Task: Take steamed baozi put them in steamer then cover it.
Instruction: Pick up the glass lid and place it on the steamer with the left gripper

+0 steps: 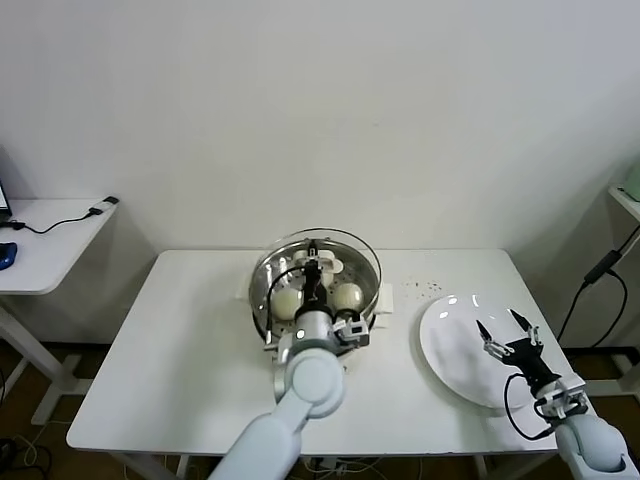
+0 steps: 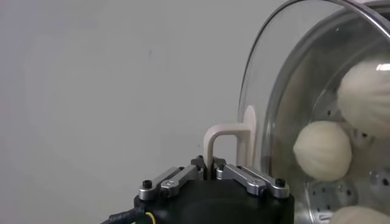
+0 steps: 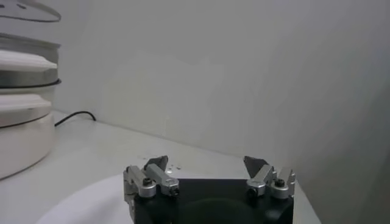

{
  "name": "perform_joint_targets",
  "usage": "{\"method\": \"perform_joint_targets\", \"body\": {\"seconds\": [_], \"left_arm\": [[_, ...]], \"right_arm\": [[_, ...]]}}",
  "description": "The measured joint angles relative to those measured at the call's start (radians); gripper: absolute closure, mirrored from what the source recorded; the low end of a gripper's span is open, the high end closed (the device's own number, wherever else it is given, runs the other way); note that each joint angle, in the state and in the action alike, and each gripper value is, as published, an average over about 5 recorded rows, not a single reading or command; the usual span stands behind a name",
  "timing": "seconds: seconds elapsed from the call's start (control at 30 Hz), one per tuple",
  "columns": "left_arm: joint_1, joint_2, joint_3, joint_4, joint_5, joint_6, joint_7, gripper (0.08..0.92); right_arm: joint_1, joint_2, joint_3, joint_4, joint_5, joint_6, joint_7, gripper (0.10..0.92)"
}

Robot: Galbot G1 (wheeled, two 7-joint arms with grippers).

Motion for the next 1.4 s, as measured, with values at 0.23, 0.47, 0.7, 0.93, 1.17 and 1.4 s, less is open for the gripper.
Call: {"method": "perform_joint_targets", "body": {"seconds": [0.23,0.47,0.7,0.93,1.17,1.4], "left_arm": [[0.013,-0.028,-0.003,0.036,0.018,-0.001,-0.009,0.852],[0.020,-0.037,-0.016,0.052,0.030,-0.001,-0.022,0.852],[0.035,-0.037,-0.021,0.066,0.039,-0.001,-0.035,0.852],[0.035,-0.035,-0.022,0.076,0.041,-0.001,-0.047,0.852],[0.033,-0.032,-0.016,0.091,0.043,-0.001,-0.058,0.852],[0.031,-0.026,-0.009,0.102,0.045,0.000,-0.071,0.852]], "right_arm": [[0.007,0.000,-0.002,-0.004,-0.001,0.002,-0.002,0.203],[0.010,0.003,-0.002,-0.012,-0.004,0.007,-0.009,0.203],[0.016,0.005,-0.002,-0.013,-0.006,0.007,-0.012,0.203],[0.019,0.006,-0.003,-0.017,-0.006,0.010,-0.014,0.203],[0.019,0.008,-0.001,-0.019,-0.007,0.014,-0.018,0.203],[0.015,0.011,0.004,-0.025,-0.008,0.017,-0.023,0.203]]}}
